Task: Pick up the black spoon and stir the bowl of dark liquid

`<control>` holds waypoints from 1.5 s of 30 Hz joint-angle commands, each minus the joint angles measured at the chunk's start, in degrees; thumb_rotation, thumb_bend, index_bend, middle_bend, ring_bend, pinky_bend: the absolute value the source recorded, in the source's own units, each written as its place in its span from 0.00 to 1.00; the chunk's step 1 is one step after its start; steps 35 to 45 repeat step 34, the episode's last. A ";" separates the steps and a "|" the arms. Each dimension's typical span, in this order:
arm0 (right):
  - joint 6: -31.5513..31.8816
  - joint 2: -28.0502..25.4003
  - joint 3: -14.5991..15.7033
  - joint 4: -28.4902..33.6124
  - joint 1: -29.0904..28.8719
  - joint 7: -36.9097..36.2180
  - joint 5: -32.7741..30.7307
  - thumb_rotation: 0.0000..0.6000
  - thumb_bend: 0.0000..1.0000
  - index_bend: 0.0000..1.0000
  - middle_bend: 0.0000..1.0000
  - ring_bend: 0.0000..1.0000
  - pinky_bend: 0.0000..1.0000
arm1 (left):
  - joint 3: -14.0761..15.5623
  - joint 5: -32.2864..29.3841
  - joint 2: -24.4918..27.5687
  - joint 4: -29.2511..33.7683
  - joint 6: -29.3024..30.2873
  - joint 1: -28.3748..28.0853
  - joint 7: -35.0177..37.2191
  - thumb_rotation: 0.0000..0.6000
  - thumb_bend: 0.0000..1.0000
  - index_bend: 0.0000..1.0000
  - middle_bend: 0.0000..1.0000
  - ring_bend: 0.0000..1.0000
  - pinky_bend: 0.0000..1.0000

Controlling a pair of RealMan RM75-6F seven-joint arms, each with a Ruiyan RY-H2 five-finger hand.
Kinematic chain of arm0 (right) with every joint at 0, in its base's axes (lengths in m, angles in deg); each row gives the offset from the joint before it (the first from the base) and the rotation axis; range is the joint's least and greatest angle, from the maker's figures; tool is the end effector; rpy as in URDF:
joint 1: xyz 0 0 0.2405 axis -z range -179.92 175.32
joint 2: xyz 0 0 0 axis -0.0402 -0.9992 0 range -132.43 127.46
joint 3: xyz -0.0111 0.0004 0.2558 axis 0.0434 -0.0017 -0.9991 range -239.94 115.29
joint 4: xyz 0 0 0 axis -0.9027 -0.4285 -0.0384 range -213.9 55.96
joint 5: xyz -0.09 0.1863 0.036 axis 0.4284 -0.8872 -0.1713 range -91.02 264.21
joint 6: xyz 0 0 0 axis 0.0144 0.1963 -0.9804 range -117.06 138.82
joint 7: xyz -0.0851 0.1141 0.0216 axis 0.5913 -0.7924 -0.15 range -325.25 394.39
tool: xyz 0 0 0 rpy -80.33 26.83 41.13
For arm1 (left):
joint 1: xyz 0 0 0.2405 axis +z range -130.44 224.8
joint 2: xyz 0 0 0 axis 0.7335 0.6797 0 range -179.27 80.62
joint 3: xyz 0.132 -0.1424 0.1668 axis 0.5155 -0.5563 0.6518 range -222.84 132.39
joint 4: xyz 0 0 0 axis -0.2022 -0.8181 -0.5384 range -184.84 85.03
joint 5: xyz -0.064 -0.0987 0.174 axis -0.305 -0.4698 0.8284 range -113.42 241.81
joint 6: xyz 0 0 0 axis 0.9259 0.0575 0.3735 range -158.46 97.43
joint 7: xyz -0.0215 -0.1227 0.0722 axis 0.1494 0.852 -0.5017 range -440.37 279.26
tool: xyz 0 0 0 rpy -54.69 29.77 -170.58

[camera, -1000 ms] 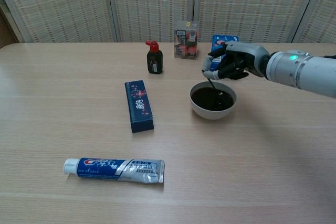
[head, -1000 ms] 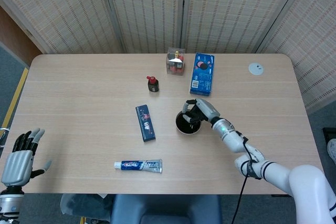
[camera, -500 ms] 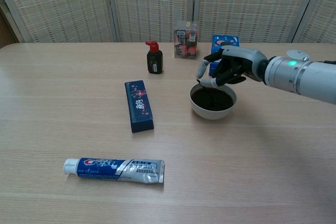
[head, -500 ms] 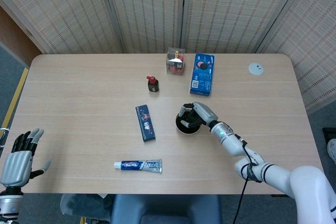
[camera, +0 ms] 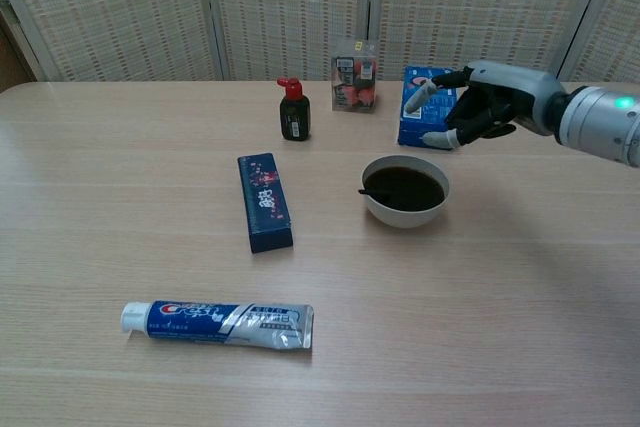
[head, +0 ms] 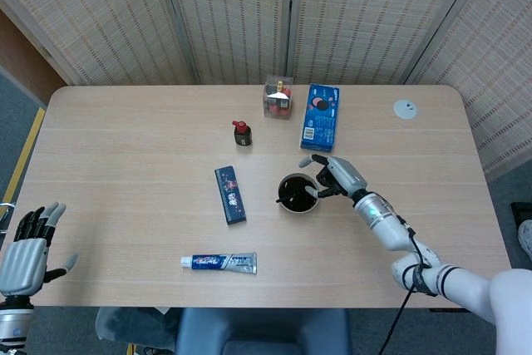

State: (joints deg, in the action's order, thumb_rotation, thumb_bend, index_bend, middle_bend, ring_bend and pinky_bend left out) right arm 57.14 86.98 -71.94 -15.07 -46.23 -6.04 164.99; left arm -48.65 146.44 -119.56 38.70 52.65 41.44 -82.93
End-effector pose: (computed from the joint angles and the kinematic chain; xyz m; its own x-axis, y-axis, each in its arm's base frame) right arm -0.1968 -0.3915 -0.0036 -0.1339 -0.4637 0.8758 -0.9633 -0.1465 -0.2249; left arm -0.3207 0.1880 0.1306 0.3878 0.0251 0.9214 0.9205 0.0418 -0.3886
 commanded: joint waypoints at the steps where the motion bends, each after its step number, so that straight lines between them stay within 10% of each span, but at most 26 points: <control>1: 5.69 -4.64 0.52 4.46 5.00 8.02 -2.39 1.00 0.40 0.34 0.86 0.91 1.00 | -0.04 0.04 0.01 0.07 -0.25 -0.19 0.00 1.00 0.24 0.07 0.00 0.00 0.00; 14: 26.20 -17.04 2.58 22.76 20.02 35.88 -7.92 1.00 0.47 0.42 0.67 0.67 0.97 | -1.00 0.67 -0.88 0.80 -1.01 -2.04 -1.37 1.00 0.24 0.07 0.00 0.00 0.00; 33: 45.70 -22.30 10.30 30.11 38.28 38.15 1.96 1.00 0.47 0.42 0.61 0.62 0.89 | -1.10 0.95 -1.35 3.78 -0.40 -2.72 -4.15 1.00 0.24 0.06 0.00 0.00 0.00; 45: 46.24 -22.12 10.33 29.99 38.75 38.02 2.35 1.00 0.47 0.42 0.61 0.62 0.89 | -1.11 0.93 -1.38 3.83 -0.33 -2.70 -4.17 1.00 0.24 0.06 0.00 0.00 0.00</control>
